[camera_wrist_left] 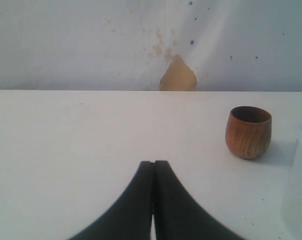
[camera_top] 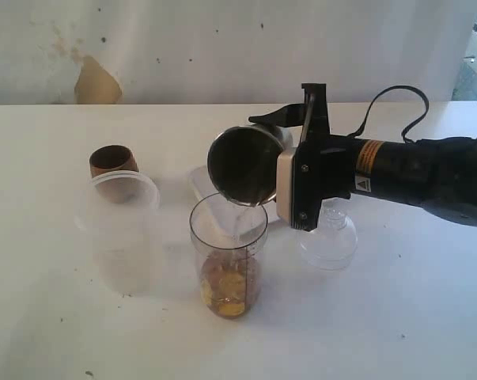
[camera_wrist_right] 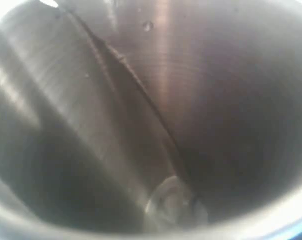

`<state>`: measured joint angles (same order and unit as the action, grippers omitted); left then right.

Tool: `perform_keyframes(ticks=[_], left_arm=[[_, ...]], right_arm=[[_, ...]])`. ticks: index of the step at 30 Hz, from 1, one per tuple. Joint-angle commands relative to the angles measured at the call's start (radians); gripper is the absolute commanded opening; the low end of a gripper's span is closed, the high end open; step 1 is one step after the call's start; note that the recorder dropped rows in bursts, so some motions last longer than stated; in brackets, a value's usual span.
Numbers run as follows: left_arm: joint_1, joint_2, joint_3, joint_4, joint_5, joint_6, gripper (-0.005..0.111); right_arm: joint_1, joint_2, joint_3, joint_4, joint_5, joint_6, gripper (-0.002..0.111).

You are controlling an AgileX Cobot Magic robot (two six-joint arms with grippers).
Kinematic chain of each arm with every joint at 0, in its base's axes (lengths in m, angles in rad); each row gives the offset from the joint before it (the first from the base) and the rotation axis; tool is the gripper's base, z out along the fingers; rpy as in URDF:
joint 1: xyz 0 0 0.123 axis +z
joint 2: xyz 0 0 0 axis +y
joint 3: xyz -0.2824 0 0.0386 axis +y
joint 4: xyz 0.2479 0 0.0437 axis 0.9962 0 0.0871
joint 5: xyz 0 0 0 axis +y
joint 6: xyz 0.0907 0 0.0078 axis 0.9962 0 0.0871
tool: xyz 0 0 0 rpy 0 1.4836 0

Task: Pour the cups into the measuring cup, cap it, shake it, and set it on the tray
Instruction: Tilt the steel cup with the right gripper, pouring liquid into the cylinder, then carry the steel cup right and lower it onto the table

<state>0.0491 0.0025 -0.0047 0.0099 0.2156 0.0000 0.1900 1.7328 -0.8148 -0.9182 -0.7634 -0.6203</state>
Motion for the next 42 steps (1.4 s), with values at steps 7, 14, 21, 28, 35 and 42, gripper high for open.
perform_keyframes(ticks=[7,14,21,28,35,42], left_arm=[[-0.001,-0.002,0.005,-0.002,-0.005,0.0,0.0],[-0.001,-0.002,0.005,-0.002,-0.005,0.0,0.0],[-0.001,-0.002,0.005,-0.002,-0.005,0.0,0.0],[-0.001,-0.002,0.005,-0.002,-0.005,0.0,0.0],[-0.001,-0.002,0.005,-0.002,-0.005,0.0,0.0],[-0.001,-0.002,0.005,-0.002,-0.005,0.0,0.0]], right_arm=[[0.0,-0.014,-0.012,0.031,-0.054,-0.068,0.0],[0.0,-0.014,-0.012,0.031,-0.066,-0.101,0.0],[0.0,-0.014,-0.012,0.057,-0.078,0.001,0.0],[0.0,-0.014,-0.012,0.076,-0.082,0.338,0.0],[0.0,-0.014,-0.012,0.121,-0.076,0.656,0.0],[-0.036,-0.014,-0.012,0.272,-0.048,0.913,0.0]])
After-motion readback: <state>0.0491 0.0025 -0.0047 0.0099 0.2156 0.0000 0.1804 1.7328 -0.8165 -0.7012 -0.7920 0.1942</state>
